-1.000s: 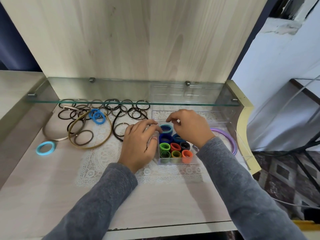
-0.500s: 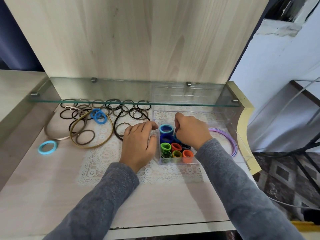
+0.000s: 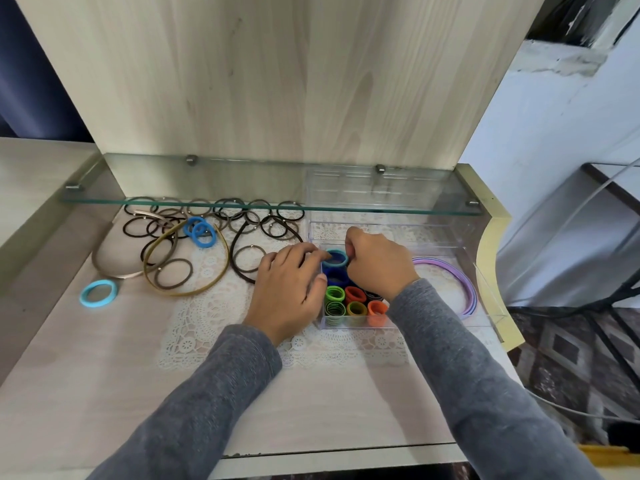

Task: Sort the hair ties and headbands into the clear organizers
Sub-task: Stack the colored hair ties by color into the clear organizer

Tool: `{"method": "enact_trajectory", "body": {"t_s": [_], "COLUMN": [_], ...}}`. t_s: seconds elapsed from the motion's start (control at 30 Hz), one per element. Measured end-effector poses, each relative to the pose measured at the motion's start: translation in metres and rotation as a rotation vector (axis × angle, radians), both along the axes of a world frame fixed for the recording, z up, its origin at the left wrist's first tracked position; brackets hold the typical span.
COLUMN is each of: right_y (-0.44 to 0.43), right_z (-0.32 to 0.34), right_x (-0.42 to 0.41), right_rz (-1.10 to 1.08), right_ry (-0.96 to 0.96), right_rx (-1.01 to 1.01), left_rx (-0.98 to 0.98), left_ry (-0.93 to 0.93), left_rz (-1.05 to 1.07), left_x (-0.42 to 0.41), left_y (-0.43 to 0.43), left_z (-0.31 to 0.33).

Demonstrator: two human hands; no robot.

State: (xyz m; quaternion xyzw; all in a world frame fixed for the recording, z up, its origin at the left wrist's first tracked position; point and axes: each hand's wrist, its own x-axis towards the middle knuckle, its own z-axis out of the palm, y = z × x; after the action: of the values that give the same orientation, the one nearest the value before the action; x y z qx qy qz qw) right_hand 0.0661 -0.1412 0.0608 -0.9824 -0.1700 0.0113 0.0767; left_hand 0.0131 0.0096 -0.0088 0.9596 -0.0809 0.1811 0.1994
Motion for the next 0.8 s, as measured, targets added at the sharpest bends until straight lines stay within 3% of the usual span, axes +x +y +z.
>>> {"method": "enact_trajectory", "body": {"t_s": [0.8], "right_y": [-0.0029], "right_z": [-0.0033], "right_x": [0.0011], "right_rz": [-0.005], "right_ry": [-0.028], "right_rx": [-0.004], "left_rx": [-0.08], "left_ry": [-0.02], "left_rz": [0.031], "left_x": [-0.0015], "left_y": [0.0006], "left_z": [0.002]}}
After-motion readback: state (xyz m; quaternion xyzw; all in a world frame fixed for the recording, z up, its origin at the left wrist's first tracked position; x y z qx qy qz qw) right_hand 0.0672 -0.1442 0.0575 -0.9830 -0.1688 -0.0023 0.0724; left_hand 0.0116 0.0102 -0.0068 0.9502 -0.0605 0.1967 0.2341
